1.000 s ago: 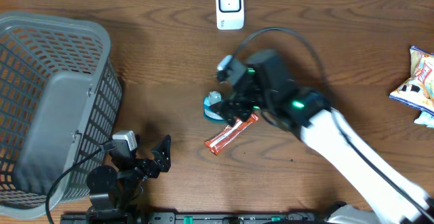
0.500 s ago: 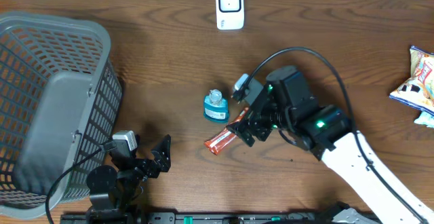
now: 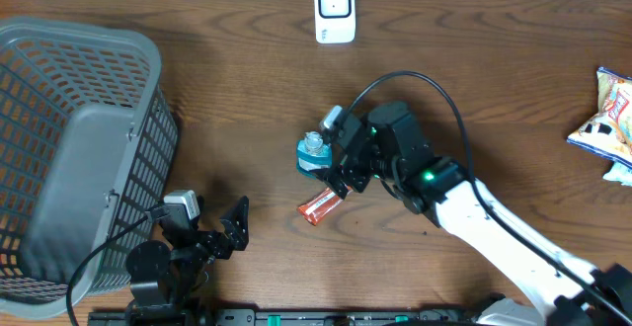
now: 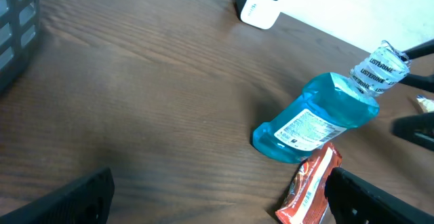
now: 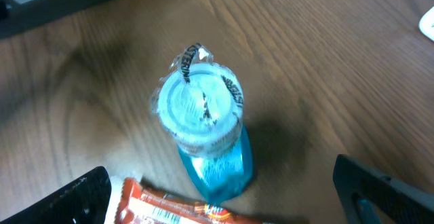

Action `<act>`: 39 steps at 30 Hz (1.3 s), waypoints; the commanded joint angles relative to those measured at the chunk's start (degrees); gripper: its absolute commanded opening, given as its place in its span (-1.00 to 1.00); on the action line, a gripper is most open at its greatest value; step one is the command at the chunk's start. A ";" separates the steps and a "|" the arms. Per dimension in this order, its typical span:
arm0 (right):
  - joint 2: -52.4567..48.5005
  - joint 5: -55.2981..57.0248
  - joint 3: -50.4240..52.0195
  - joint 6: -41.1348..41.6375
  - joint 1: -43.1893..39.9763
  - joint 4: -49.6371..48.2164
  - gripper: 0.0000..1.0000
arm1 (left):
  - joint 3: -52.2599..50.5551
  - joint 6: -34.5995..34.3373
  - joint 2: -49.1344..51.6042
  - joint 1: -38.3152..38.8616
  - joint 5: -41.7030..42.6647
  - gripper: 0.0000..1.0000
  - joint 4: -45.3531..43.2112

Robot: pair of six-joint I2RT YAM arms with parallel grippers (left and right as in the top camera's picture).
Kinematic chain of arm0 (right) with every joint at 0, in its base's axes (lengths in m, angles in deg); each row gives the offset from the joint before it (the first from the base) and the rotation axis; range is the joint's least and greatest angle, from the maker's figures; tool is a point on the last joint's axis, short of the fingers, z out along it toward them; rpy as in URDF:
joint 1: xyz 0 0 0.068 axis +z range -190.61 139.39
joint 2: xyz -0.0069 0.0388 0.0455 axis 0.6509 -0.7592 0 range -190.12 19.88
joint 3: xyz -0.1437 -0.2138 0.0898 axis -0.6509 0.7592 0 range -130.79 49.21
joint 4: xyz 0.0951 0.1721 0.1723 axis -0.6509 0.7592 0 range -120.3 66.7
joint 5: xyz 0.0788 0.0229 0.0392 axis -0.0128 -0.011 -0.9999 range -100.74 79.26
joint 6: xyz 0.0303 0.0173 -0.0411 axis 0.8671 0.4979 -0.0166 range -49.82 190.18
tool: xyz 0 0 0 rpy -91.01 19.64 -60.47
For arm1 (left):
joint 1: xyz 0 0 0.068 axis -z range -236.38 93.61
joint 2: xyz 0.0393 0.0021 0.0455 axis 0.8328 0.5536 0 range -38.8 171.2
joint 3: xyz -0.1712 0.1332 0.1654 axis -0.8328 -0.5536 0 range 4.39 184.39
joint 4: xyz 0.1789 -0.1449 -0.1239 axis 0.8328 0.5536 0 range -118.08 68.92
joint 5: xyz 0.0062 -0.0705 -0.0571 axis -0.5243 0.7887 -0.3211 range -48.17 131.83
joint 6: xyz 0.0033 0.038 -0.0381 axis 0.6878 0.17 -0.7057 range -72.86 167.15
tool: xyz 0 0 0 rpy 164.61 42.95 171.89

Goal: Scan the item barcode

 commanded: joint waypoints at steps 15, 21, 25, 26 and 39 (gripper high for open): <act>-8.79 -2.60 0.55 3.10 3.37 -12.39 0.98 | -0.81 0.52 -0.09 -0.28 0.70 0.98 1.20; -11.54 -0.59 -0.87 3.13 3.37 -14.14 0.99 | -0.81 0.52 -0.09 -0.28 0.70 0.98 1.20; -13.20 -0.59 -2.34 3.10 3.41 -14.29 0.99 | -0.81 0.52 -0.09 -0.28 0.70 0.98 1.20; -13.68 -0.59 -2.84 3.10 3.41 -14.27 0.99 | -0.81 0.52 -0.09 -0.28 0.70 0.98 1.20; -17.11 -1.77 -6.10 1.99 3.41 -11.45 0.33 | -0.81 0.52 -0.09 -0.28 0.70 0.98 1.20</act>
